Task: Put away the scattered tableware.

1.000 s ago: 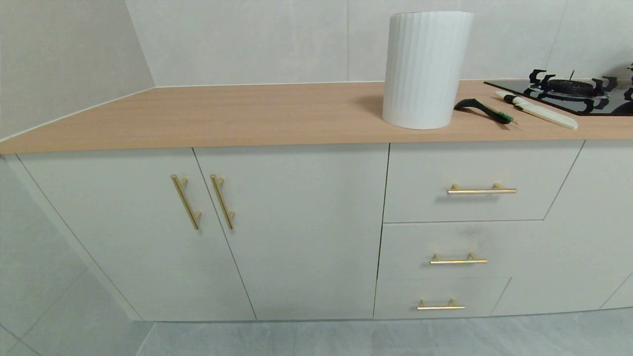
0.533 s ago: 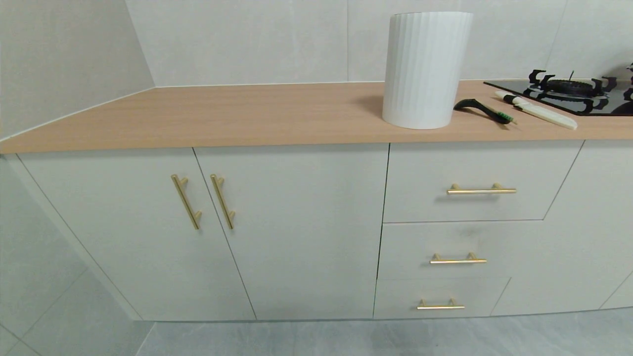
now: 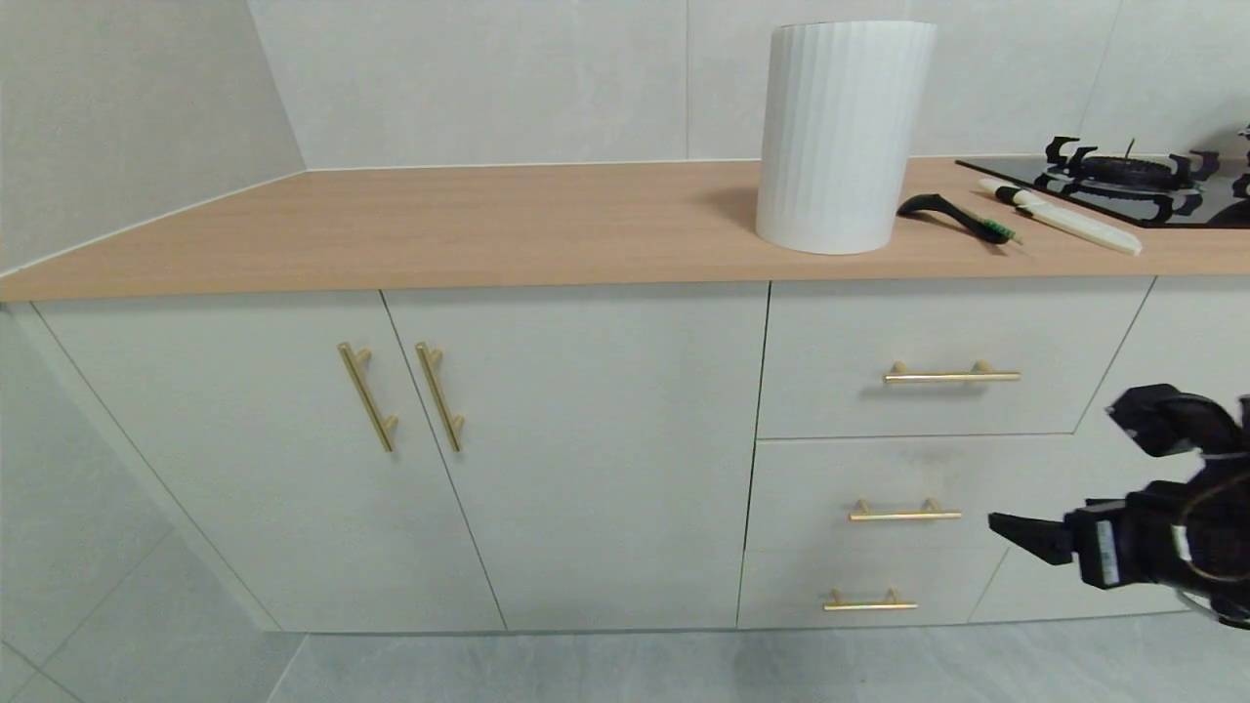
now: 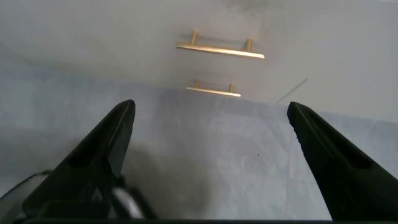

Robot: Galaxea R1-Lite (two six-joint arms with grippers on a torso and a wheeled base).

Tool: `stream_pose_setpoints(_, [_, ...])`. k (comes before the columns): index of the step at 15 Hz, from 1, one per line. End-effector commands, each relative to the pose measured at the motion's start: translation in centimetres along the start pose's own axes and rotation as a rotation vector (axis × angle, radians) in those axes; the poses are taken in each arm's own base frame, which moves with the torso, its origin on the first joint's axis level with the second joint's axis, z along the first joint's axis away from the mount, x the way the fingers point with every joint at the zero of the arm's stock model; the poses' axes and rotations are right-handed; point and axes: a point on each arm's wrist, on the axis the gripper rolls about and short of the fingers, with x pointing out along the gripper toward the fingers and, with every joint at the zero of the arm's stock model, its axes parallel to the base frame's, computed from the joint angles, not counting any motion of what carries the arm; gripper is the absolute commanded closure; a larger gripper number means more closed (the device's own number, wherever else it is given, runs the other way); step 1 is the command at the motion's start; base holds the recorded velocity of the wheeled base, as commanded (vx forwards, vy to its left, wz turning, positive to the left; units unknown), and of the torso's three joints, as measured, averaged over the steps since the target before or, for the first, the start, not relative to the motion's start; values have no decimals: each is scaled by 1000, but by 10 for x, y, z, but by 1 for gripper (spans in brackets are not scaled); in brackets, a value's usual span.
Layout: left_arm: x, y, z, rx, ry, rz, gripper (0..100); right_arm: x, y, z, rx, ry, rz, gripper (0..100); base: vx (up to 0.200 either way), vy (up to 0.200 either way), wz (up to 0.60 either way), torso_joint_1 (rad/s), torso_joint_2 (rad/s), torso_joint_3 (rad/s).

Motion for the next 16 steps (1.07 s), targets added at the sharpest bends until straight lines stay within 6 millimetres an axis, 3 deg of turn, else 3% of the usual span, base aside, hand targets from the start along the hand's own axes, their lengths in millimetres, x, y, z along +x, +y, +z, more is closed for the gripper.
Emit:
stream_pose_setpoints(1, [0, 0, 0, -1, 1, 1, 0, 90, 1, -20, -17, 144, -27, 0, 0, 0, 0, 0, 0, 0])
stream_pose_setpoints(9, [0, 0, 0, -1, 1, 1, 0, 150, -23, -42, 31, 77, -146, 0, 0, 0, 0, 0, 0, 0])
stream_pose_setpoints(16, [0, 0, 0, -1, 0, 1, 0, 182, -26, -53, 49, 32, -245, 0, 0, 0, 0, 0, 0, 0])
